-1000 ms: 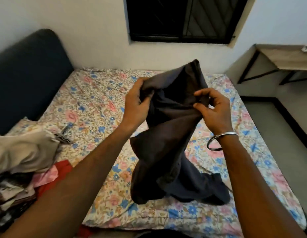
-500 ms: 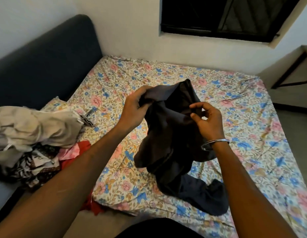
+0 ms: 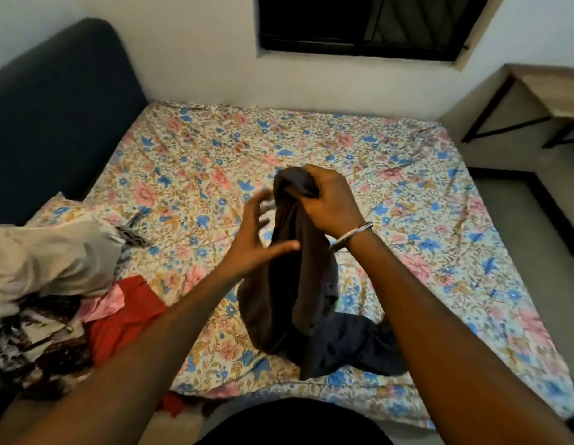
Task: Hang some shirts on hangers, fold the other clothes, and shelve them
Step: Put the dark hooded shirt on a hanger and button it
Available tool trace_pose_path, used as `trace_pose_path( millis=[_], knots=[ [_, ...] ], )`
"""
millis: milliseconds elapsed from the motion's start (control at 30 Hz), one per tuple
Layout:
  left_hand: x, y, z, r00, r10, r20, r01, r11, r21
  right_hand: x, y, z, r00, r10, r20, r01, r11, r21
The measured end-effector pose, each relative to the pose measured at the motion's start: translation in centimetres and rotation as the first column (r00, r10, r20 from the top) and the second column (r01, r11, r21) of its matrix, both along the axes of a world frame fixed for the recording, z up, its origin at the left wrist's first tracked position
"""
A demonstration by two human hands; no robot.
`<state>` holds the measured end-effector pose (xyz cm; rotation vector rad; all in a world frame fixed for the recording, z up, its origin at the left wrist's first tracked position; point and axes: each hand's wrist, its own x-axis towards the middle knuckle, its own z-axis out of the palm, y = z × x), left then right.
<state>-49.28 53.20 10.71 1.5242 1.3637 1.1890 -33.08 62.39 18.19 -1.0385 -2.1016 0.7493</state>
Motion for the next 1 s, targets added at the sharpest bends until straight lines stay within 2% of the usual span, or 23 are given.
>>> trace_pose_path(
  millis=[67, 100, 167, 267, 367, 400, 467, 533, 567, 633, 700, 767, 833, 867, 933, 967, 1000],
  knots=[
    [-1.0, -1.6, -4.0, 0.981, -0.175, -0.08, 0.155, 0.965, -0.21, -1.1, -0.5, 1.1, 0.99, 0.014, -0.141, -0.023, 0.998, -0.06],
    [-2.1, -2.2, -5.9, 0.962, -0.219, -0.163, 0.172, 0.949, -0.263, -1.6, -0.9, 2.0, 0.979, 0.006, -0.206, -0.021, 0.997, -0.074],
    [-5.0, -2.5, -8.2, 0.946, -0.182, -0.269, 0.105, 0.955, -0.276, -2.0, -0.7, 3.6, 0.954, -0.081, -0.288, 0.06, 0.995, -0.08],
    [-10.6, -0.4, -6.1, 0.959, 0.006, -0.282, -0.05, 0.987, -0.151, -0.3, 0.9, 4.7, 0.919, -0.32, -0.229, 0.326, 0.945, -0.012],
    [-14.3, 2.9, 0.0, 0.95, -0.018, -0.31, 0.024, 1.0, 0.017, 1.9, 0.3, 4.2, 0.85, -0.526, -0.039, 0.527, 0.849, 0.044],
    [-14.3, 3.8, 2.4, 0.947, -0.052, -0.317, 0.081, 0.994, 0.078, 2.1, -0.2, 3.7, 0.842, -0.539, 0.024, 0.536, 0.84, 0.078],
    [-13.6, 5.2, 7.0, 0.934, -0.126, -0.335, 0.204, 0.957, 0.208, 0.2, -2.0, 2.2, 0.9, -0.416, 0.127, 0.402, 0.907, 0.124],
    [-12.0, 6.1, 11.1, 0.874, -0.202, -0.442, 0.357, 0.885, 0.3, -2.8, -3.5, 0.0, 0.913, -0.267, 0.308, 0.249, 0.964, 0.098],
    [-11.1, 6.4, 12.7, 0.82, -0.222, -0.528, 0.432, 0.845, 0.316, -4.2, -3.7, -1.1, 0.9, -0.233, 0.369, 0.236, 0.971, 0.037],
    [-9.8, 6.5, 15.0, 0.661, -0.171, -0.731, 0.555, 0.767, 0.322, -6.3, -4.2, -2.7, 0.911, -0.269, 0.313, 0.316, 0.942, -0.112],
    [-10.0, 6.8, 15.1, 0.56, -0.022, -0.828, 0.572, 0.733, 0.368, -6.9, -4.3, -3.0, 0.909, -0.397, 0.126, 0.415, 0.894, -0.171],
    [-11.5, 6.9, 13.3, 0.579, 0.155, -0.801, 0.431, 0.776, 0.461, -6.7, -4.0, -2.0, 0.894, -0.448, -0.019, 0.436, 0.879, -0.193],
    [-13.4, 6.4, 9.5, 0.672, 0.313, -0.671, 0.122, 0.847, 0.517, -6.5, -3.8, -0.1, 0.917, -0.386, -0.101, 0.359, 0.909, -0.21],
    [-14.3, 5.6, 6.8, 0.725, 0.366, -0.584, -0.046, 0.871, 0.489, -6.6, -3.8, 0.9, 0.935, -0.339, -0.108, 0.312, 0.927, -0.21],
    [-15.3, 3.4, 0.4, 0.774, 0.453, -0.443, -0.32, 0.883, 0.344, -6.7, -3.7, 2.5, 0.961, -0.246, -0.129, 0.22, 0.957, -0.191],
    [-15.6, 2.2, -3.0, 0.775, 0.466, -0.427, -0.415, 0.885, 0.213, -6.8, -3.6, 3.1, 0.96, -0.22, -0.17, 0.186, 0.963, -0.196],
    [-15.6, 0.9, -6.2, 0.788, 0.433, -0.438, -0.476, 0.88, 0.014, -6.8, -3.5, 3.5, 0.949, -0.214, -0.233, 0.161, 0.961, -0.225]
  ],
)
